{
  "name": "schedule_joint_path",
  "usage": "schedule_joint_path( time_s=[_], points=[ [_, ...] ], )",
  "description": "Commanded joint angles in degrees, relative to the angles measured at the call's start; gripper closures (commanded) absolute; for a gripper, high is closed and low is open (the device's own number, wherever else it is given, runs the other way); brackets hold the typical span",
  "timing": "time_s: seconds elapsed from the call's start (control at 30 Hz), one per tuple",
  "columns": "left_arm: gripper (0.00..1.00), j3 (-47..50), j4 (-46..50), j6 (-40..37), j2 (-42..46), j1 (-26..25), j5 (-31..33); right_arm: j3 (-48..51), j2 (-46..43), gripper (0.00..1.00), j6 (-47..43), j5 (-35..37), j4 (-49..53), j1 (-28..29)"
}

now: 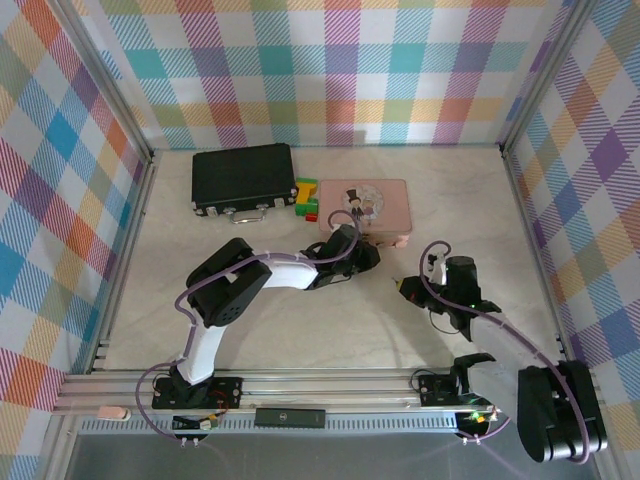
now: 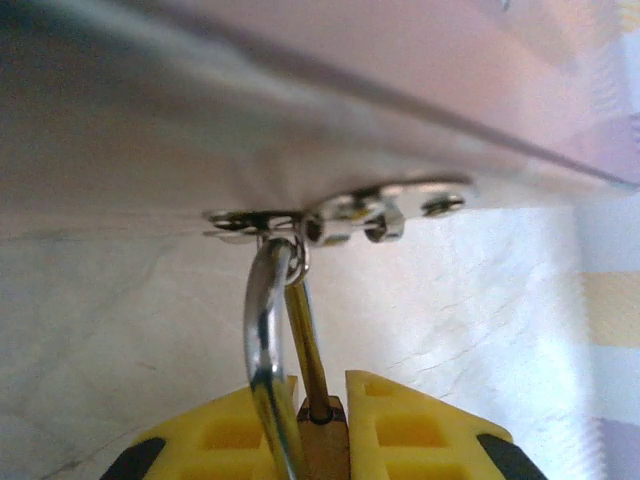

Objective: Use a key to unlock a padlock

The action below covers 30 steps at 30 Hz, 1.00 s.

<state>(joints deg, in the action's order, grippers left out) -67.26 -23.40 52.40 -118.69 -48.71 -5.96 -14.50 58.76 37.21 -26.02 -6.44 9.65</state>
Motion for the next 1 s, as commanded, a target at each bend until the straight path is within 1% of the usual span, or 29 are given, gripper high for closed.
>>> schedule_joint_path(
  time_s=[0.0, 0.13, 0.3, 0.57, 0.77, 0.87, 0.97],
  points=[
    [1.0, 2.0, -8.5, 10.2, 1.4, 1.2, -7.7, 0.3, 3.0, 1.0, 5.4, -5.5, -12.0, -0.4],
    [1.0, 3.1, -13.8, 13.9, 1.4, 1.6, -9.0, 0.3, 6.7, 1.0, 9.0, -8.2, -19.2, -0.4],
    [1.0, 4.4, -18.8, 16.9, 0.8, 1.9, -10.0, 0.2, 9.0, 1.0, 11.4, -9.1, -24.3, -0.4],
    [1.0, 5.7, -21.5, 17.4, 1.5, 1.8, -9.8, -0.6, 10.0, 1.0, 13.9, -10.0, -28.9, -0.9],
    [1.0, 5.9, -22.5, 17.7, 1.2, 1.8, -9.4, -1.4, 15.6, 1.0, 16.0, -10.9, -35.4, -1.1],
    [1.0, 6.4, -22.9, 17.7, 1.4, 1.9, -9.1, -1.2, 18.7, 1.0, 18.3, -11.4, -41.5, -1.1],
    [1.0, 6.9, -22.9, 17.5, 1.8, 1.9, -8.6, -1.3, 20.1, 1.0, 18.8, -11.1, -43.6, -1.2]
  ],
)
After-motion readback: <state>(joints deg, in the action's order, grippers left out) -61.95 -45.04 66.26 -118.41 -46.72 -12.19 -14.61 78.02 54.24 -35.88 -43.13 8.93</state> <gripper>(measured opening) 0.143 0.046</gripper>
